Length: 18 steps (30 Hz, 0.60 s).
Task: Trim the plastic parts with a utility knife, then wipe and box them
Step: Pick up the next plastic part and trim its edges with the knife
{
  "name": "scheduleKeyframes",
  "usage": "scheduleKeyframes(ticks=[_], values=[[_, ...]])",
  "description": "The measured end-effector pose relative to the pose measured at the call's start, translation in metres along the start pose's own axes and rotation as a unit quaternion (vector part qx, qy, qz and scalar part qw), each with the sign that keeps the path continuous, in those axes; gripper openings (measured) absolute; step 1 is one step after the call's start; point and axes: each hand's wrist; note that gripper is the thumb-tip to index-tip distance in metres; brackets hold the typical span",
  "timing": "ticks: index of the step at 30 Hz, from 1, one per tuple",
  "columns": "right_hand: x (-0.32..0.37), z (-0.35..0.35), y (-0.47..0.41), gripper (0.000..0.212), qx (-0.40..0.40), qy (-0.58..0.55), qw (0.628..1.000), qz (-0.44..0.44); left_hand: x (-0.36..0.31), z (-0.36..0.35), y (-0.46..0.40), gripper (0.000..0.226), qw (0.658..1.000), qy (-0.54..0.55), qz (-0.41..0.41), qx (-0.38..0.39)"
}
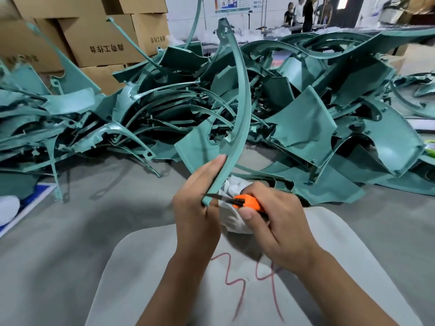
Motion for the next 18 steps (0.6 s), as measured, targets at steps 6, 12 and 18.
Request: scheduleKeyframes(ticks=[6, 12, 18], values=[[0.001, 0.001, -0.005, 0.033, -0.074, 0.070, 0.994, -0.026, -0.003, 0.000, 0.000, 0.049, 1.000, -0.004, -0.007, -0.013], [-0.017, 0.019, -0.011, 0.034, -0.171, 0.114, 0.973, -0.105, -0.009, -0.001, 0.003, 0.043, 0.999, -0.013, -0.039, 0.005], [-0.051, 0.047, -0.011, 0.041, -0.245, 0.121, 0.925, -0.263, -0.013, 0.008, -0.002, 0.038, 0.998, 0.012, -0.035, 0.052]])
Point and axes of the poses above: each hand's wrist, its own y-axis away from the middle knuckle, its own z-axis out of the back of the hand, x = y × z, and after that the axes turned 3 degrees about -z, right-handed
